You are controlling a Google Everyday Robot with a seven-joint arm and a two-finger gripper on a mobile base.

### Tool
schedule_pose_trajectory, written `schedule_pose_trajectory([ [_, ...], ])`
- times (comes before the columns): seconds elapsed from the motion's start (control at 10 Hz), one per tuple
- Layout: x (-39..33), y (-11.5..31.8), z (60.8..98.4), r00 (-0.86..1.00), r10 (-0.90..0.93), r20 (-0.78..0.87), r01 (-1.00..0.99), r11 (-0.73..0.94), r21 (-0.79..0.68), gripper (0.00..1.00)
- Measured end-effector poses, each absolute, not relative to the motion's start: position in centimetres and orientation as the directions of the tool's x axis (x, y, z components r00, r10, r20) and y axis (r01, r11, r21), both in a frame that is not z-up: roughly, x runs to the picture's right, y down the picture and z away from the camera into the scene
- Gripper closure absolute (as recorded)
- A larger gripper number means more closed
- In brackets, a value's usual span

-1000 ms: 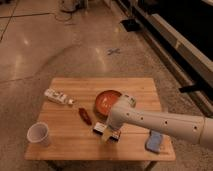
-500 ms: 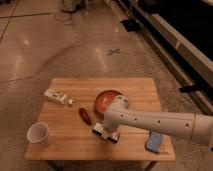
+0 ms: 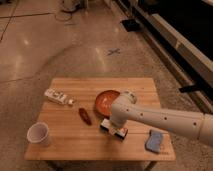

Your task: Place the eraser on the white sponge

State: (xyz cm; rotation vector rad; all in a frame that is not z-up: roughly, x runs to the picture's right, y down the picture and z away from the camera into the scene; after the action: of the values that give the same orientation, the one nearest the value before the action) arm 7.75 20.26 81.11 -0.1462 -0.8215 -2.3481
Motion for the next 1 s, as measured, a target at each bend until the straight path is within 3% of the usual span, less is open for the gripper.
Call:
schedule_pose_trajectory([
  [0.4, 15.1, 18.4, 80.8, -0.723, -0.586, 0.366, 0.688, -0.557, 0.466, 0.94],
  [1.0, 23.0, 18.7, 75.9, -0.668, -0.633, 0.391, 0.743, -0.537, 0.399, 0.94],
])
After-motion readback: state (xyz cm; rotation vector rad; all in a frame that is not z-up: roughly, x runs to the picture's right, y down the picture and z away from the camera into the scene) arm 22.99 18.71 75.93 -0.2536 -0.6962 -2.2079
